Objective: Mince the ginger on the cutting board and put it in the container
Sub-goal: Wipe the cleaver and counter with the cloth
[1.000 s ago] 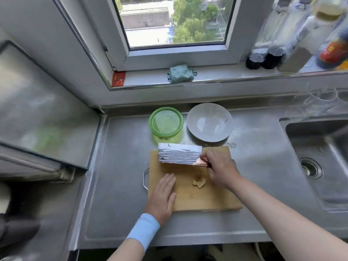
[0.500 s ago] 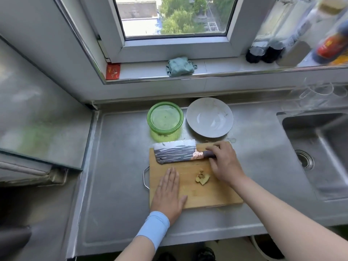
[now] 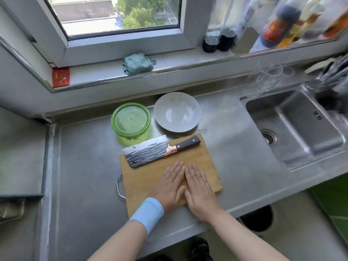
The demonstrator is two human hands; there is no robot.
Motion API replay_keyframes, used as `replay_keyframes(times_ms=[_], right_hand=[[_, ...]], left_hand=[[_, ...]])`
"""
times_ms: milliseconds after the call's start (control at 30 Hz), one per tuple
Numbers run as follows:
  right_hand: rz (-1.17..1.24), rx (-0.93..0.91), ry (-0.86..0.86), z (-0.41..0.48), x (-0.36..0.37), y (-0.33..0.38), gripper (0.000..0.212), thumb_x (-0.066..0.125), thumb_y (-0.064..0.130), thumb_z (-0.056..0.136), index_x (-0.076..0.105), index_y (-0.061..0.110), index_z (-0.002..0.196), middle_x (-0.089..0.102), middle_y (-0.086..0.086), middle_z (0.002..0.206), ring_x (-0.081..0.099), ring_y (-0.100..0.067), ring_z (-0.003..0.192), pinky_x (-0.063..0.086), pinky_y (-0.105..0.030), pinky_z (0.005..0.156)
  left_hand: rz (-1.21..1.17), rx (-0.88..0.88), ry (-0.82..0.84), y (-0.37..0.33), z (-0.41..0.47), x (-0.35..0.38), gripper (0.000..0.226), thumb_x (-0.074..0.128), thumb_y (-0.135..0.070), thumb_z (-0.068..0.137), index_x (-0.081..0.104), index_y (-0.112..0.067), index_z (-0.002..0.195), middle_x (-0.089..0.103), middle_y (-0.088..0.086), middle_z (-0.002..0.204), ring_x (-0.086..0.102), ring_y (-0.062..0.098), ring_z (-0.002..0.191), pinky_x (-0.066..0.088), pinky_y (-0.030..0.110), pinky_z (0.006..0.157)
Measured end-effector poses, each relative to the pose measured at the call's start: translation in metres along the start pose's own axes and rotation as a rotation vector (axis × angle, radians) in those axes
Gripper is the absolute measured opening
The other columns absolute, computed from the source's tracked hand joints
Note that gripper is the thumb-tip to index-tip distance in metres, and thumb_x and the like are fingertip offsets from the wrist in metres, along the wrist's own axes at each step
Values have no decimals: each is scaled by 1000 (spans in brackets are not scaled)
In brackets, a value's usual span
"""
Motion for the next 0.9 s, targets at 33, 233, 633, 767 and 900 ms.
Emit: replay_keyframes(times_ms=[33, 233, 633, 767, 900], right_hand=[[74, 5, -18, -1, -8, -6, 67, 32, 31, 97, 16, 10, 159, 4, -2, 167, 4, -18, 155, -1, -30, 124], [-15, 217, 30, 12, -27, -53, 79, 5, 50, 88, -9, 13, 157, -20, 2, 162, -26, -9, 148, -12, -31, 123], [31, 200, -17, 21, -35, -4, 81, 9, 50, 88, 8, 12, 159, -6, 0, 165, -12, -15, 153, -5, -38, 125], [-174, -101, 129, 37, 12, 68, 77, 26, 52, 93, 33, 7, 154, 19, -12, 164, 15, -26, 153, 23, -43, 122], [-279, -139, 197, 36, 40, 73, 70, 31, 51, 95, 42, 12, 151, 33, -8, 161, 30, -22, 149, 24, -41, 117]], left_hand=[[-15, 62, -8, -7, 2, -1, 61, 30, -41, 103, 35, -2, 150, 26, 12, 160, 24, 25, 148, 18, 40, 117], [-16, -27, -49, 14, -5, -18, 65, 33, -46, 101, 30, -8, 153, 25, 8, 161, 16, 22, 150, 17, 42, 117], [-192, -68, -219, 14, -30, -58, 53, 36, -27, 100, 39, -5, 149, 38, 5, 155, 33, 20, 144, 24, 32, 118], [-6, -346, -197, 66, -66, -56, 61, 36, -35, 94, 42, -4, 147, 36, 10, 156, 25, 21, 146, 21, 39, 115], [130, -401, -70, 62, -78, -38, 66, 33, -37, 93, 41, 2, 146, 29, 17, 158, 21, 26, 146, 11, 37, 117]])
Point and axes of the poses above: each hand's wrist, its own z-axis towards the middle knuckle, its own x-axis out of the palm, y = z × x, the point moved 10 cm from there along z, towards the middle knuckle
